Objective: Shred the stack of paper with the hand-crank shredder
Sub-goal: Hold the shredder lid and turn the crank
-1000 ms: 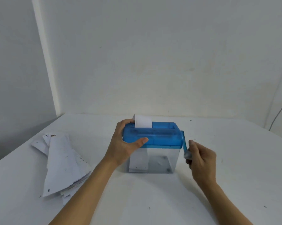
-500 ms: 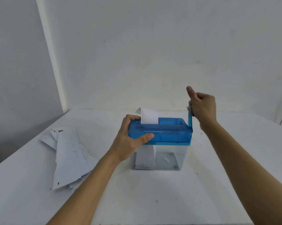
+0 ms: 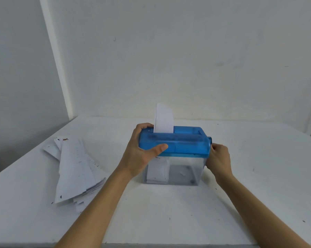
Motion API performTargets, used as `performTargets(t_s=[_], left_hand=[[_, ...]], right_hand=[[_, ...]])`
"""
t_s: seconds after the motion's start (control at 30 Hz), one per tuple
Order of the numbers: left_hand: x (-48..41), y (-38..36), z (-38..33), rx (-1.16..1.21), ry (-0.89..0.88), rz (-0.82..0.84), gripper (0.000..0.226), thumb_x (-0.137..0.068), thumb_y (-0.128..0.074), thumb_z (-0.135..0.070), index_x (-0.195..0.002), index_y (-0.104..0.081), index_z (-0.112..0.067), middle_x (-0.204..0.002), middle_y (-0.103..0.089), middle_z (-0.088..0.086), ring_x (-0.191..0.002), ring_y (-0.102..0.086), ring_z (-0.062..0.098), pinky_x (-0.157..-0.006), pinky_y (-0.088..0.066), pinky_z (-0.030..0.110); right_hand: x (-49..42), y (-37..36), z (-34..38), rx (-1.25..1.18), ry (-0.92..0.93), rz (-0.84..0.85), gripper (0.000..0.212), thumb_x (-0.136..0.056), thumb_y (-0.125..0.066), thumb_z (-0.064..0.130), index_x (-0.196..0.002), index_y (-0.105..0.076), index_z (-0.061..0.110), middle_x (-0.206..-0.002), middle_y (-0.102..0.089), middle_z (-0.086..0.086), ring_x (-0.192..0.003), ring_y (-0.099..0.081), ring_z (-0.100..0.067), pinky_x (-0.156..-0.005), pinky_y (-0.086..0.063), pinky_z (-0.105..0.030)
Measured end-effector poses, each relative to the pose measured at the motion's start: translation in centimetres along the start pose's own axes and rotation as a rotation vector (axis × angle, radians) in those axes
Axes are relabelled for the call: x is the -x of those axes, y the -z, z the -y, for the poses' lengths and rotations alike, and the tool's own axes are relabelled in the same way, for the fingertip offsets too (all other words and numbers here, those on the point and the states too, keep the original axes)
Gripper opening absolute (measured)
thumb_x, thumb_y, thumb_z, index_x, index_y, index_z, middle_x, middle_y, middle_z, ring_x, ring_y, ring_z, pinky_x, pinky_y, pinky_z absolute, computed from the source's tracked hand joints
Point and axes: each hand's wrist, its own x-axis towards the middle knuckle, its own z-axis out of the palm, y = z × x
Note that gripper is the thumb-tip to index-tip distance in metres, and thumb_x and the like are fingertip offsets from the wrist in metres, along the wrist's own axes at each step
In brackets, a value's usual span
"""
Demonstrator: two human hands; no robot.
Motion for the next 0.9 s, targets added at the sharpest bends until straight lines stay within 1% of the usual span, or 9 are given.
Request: performTargets(t_s=[0.1,0.2,0.33,0.43,0.53,0.6,0.67,0.77,0.9], left_hand=[[0.0,-0.3,0.0,-0.002,-0.003,-0.014,0.065,-0.068,-0.082,-0.055,-0.121,-0.050,-0.035,-0.126,-0.058,-0.009,-0.118,-0.060,0.013,-0.098,-0.056,0.040],[0.1,-0.3,-0.1,-0.004,0.007,0.000,0.065,-0.069,-0.082,-0.055,-0.121,-0.050,-0.035,-0.128,-0.057,-0.004,-0.118,-0.060,0.015,-0.100,-0.055,0.043],[0.1,-0.2,-0.3,0.006,0.021,0.014,0.064,-0.069,-0.082,-0.052,-0.121,-0.050,-0.033,-0.129,-0.057,-0.001,-0.117,-0.061,0.016,-0.102,-0.053,0.044],[0.0,0.0,-0.2,0.007,0.027,0.035,0.061,-0.070,-0.083,-0.050,-0.120,-0.052,-0.035,-0.128,-0.059,-0.003,-0.119,-0.061,0.017,-0.104,-0.052,0.046],[-0.1,0.1,-0.2,0.015,0.035,0.046,0.059,-0.071,-0.084,-0.048,-0.119,-0.052,-0.036,-0.125,-0.061,-0.008,-0.118,-0.061,0.014,-0.104,-0.052,0.042],[-0.2,0.1,-0.5,0.026,0.044,0.057,0.060,-0.071,-0.084,-0.045,-0.120,-0.051,-0.032,-0.123,-0.061,-0.010,-0.115,-0.061,0.010,-0.100,-0.053,0.034],[-0.2,0.1,-0.7,0.033,0.049,0.066,0.063,-0.069,-0.084,-0.047,-0.121,-0.051,-0.031,-0.124,-0.060,-0.008,-0.114,-0.062,0.010,-0.098,-0.053,0.031],[0.0,0.1,-0.6,0.044,0.058,0.063,0.062,-0.071,-0.085,-0.044,-0.121,-0.050,-0.031,-0.124,-0.060,-0.008,-0.114,-0.062,0.010,-0.098,-0.054,0.031],[0.1,0.0,-0.7,0.081,0.060,0.056,0.062,-0.072,-0.085,-0.039,-0.122,-0.050,-0.029,-0.119,-0.062,-0.013,-0.113,-0.063,0.010,-0.094,-0.055,0.030]], right_hand=[[2.6,1.3,0.1,0.035,0.071,0.081,0.047,-0.105,-0.045,0.027,-0.062,-0.053,0.012,-0.049,-0.050,0.009,-0.048,-0.043,-0.011,-0.048,-0.037,-0.021],[4.8,3.1,0.9,0.009,0.117,0.111,0.047,-0.107,-0.042,0.028,-0.070,-0.061,0.006,-0.058,-0.059,-0.002,-0.047,-0.048,-0.011,-0.047,-0.038,-0.019],[6.9,5.8,1.9,0.000,0.310,0.040,0.047,-0.105,-0.049,0.027,-0.066,-0.070,0.009,-0.048,-0.055,-0.003,-0.042,-0.046,-0.006,-0.044,-0.037,-0.015],[5.9,7.3,4.0,0.324,0.636,-0.125,0.057,-0.104,-0.046,0.043,-0.057,-0.070,0.020,-0.047,-0.058,0.018,-0.043,-0.055,-0.007,-0.043,-0.040,-0.022],[3.4,7.1,6.0,0.526,0.852,-0.271,0.068,-0.100,-0.042,0.049,-0.043,-0.057,0.015,-0.037,-0.048,0.008,-0.032,-0.039,-0.012,-0.043,-0.029,-0.017],[1.5,6.8,7.7,0.435,0.783,-0.296,0.069,-0.099,-0.046,0.049,-0.043,-0.056,0.011,-0.033,-0.042,0.006,-0.031,-0.034,-0.016,-0.046,-0.023,-0.019],[-0.1,6.3,9.4,0.335,0.655,-0.256,0.067,-0.100,-0.050,0.050,-0.049,-0.063,0.009,-0.036,-0.050,0.012,-0.034,-0.044,-0.013,-0.046,-0.034,-0.025],[-2.4,5.1,10.6,0.163,0.487,-0.196,0.063,-0.099,-0.053,0.052,-0.057,-0.066,0.007,-0.048,-0.062,0.009,-0.045,-0.058,-0.009,-0.060,-0.055,-0.033],[-4.4,3.1,9.6,0.029,0.345,-0.224,0.064,-0.097,-0.053,0.057,-0.060,-0.065,0.006,-0.050,-0.064,0.005,-0.053,-0.065,-0.014,-0.068,-0.060,-0.041]])
